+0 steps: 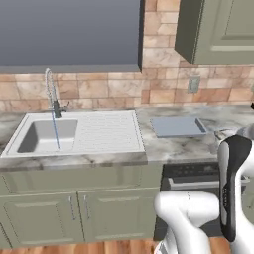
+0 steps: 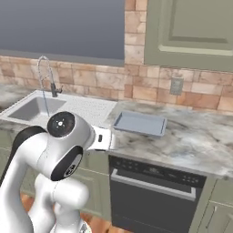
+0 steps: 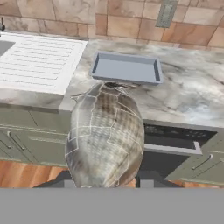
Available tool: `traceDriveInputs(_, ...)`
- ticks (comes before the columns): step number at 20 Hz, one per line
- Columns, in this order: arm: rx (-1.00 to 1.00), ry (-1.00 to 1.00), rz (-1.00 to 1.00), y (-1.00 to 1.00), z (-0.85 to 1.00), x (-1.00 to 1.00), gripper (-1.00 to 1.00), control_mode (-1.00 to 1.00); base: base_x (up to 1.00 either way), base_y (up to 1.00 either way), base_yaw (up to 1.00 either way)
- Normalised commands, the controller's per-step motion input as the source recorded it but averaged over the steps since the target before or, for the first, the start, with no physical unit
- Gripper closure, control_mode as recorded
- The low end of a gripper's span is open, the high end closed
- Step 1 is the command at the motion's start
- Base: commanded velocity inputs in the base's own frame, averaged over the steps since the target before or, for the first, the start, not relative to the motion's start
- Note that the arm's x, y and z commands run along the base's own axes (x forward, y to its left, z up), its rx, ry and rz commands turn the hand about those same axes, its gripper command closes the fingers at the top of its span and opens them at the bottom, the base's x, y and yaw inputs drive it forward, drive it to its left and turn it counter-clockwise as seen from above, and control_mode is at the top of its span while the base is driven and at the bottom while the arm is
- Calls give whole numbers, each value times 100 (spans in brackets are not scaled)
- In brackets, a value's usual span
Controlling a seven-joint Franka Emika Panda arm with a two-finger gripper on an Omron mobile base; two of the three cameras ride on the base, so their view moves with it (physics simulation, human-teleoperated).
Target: Take the fish out of the fridge, briefly rinse it in the sink, and place it on the tray next to the sink.
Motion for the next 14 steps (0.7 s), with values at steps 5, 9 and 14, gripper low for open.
traceDriveInputs(5,0,0,0,0,0,0,100,100,81,-38,-4)
traceDriveInputs(9,0,0,0,4,0,22,100,-100,75,-1,0)
traceDriveInputs(14,0,0,-1,33,0,99,100,-100,0,0,0)
